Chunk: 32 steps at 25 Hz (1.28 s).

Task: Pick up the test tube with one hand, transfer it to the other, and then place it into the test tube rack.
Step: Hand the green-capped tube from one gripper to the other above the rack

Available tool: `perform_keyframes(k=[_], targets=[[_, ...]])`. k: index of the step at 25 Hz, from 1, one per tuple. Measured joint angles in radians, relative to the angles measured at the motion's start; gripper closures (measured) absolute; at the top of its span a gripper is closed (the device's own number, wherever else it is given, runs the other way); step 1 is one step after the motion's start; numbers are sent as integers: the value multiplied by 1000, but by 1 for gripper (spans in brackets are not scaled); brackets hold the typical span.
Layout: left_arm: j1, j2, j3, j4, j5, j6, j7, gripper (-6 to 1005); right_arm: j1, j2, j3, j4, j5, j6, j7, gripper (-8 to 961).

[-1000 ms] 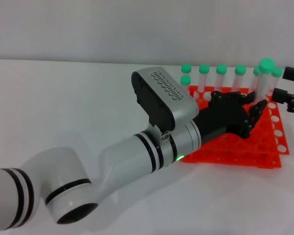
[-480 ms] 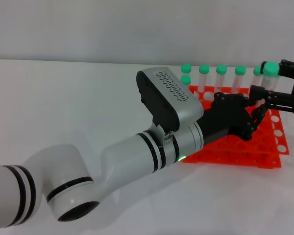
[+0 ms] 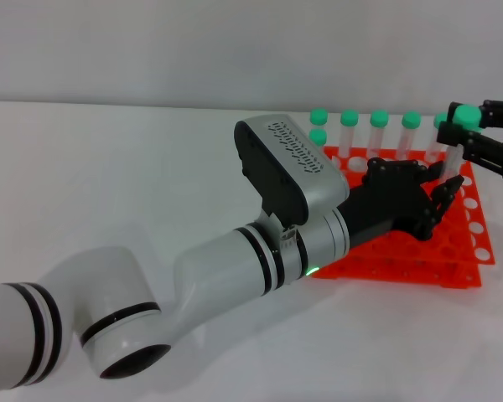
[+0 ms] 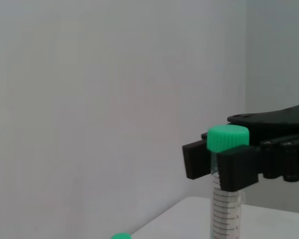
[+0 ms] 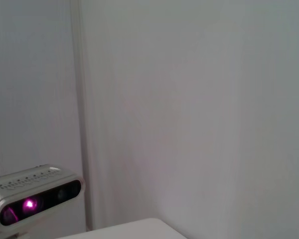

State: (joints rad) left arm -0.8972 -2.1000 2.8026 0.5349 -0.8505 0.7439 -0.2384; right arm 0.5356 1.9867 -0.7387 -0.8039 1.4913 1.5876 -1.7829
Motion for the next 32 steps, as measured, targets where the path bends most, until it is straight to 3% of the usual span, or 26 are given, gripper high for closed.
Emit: perform_keyframes(k=[4,10,23,32], targets=[[1,0,0,1,0,0,1,819,0,-7,0,5,0,4,-1,638],[6,0,0,-1,0,1,2,819,-1,-12,-1,7,0,5,7,708],[25,1,-1,-2,-1,17,36,820,-13,-24,28,14,10,5,30,707],[92,1,1,3,1,71,124,821,-18,-22,51,15,43,10,45,706]])
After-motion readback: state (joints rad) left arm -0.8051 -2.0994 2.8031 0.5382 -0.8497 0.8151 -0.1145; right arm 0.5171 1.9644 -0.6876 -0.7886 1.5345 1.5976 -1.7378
